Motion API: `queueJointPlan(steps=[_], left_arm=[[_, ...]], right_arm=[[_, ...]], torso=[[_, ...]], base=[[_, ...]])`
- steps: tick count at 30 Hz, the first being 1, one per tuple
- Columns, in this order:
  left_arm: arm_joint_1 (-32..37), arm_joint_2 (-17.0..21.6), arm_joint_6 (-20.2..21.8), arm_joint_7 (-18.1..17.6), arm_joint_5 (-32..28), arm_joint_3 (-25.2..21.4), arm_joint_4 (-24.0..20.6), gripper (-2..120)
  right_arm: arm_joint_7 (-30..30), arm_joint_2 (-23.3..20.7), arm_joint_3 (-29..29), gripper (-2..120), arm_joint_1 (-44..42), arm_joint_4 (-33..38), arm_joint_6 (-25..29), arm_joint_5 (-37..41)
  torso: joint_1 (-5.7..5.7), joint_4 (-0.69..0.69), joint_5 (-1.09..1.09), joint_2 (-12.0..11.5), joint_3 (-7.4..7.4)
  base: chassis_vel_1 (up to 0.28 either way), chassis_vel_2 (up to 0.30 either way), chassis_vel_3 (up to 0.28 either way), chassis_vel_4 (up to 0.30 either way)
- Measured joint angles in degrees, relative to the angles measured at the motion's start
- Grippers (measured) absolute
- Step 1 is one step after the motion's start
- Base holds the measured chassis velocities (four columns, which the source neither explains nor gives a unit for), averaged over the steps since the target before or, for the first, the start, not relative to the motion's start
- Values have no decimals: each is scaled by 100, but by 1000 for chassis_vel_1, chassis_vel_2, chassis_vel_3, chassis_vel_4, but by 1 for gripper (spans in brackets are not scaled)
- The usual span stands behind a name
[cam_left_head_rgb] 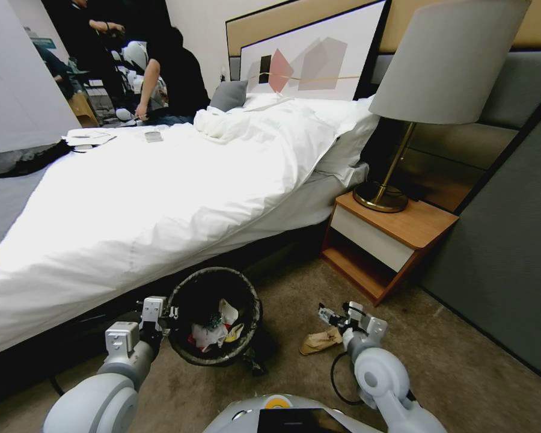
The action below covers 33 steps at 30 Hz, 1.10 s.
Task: Pick up the trash bin, then pick up the garbage from the floor and place it into the trash bin.
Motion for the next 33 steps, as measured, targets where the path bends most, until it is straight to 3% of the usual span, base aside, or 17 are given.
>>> queueJointPlan(steps=[7, 33], left_arm=[[7, 18, -12, -2, -7, -64, 0, 1], [14, 29, -22, -4, -41, -99, 0, 1]], right_arm=[[957, 17, -233, 100, 456, -558, 12, 376], [1446, 131, -483, 100, 1230, -1725, 121, 942]], torso=[[0, 0, 0, 0, 0], [0, 0, 0, 0, 0]], base=[[0, 0, 0, 0], [0, 0, 0, 0]])
